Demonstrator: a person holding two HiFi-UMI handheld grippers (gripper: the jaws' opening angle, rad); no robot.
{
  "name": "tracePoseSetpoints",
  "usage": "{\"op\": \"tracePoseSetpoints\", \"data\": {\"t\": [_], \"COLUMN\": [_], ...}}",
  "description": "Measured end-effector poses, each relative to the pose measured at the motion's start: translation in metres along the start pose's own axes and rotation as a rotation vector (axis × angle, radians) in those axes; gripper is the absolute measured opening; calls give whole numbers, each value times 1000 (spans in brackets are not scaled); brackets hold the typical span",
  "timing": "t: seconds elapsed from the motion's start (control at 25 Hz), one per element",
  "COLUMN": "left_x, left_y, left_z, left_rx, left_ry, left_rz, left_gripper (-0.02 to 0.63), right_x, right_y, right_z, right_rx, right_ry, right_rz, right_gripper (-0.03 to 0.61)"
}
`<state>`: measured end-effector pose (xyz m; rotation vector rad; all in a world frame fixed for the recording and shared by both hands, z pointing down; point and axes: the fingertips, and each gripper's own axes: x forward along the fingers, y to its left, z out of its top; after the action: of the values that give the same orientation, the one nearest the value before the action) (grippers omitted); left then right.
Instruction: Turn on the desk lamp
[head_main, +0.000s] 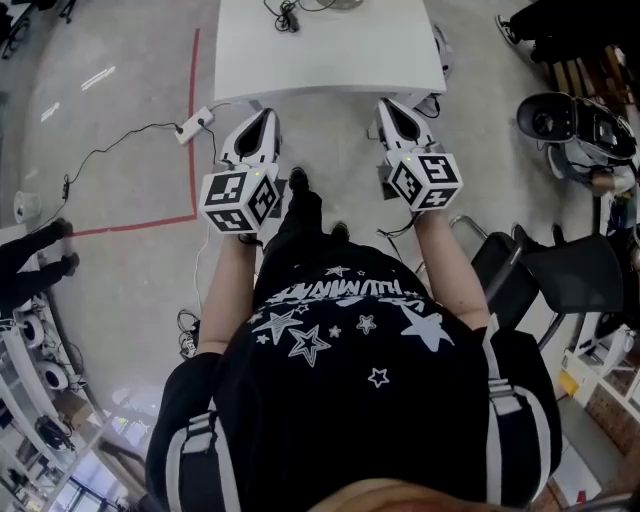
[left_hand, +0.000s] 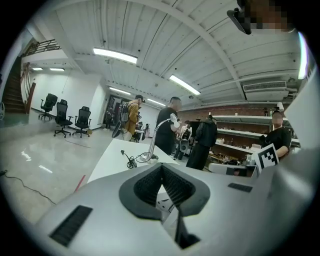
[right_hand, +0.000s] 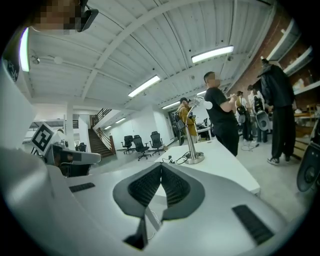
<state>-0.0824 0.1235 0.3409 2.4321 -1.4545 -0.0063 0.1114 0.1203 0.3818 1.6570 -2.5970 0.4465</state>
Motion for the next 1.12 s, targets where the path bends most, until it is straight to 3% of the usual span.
{"op": "tracePoseSetpoints", "data": {"t": [0.64,1.12], "left_x": [129,181], "left_y": [74,121], "left_z": [34,45], "left_rx": [-25,-57], "left_ry": [29,71], "left_rz": [-67,-138], "left_gripper": [9,9], "right_x": [141,218], "right_y": [-35,-38], "right_z": [37,52], "right_rx": [-7,-14], "right_ry": [11,22], "right_rz": [-32,-88], "right_gripper": [5,5]}}
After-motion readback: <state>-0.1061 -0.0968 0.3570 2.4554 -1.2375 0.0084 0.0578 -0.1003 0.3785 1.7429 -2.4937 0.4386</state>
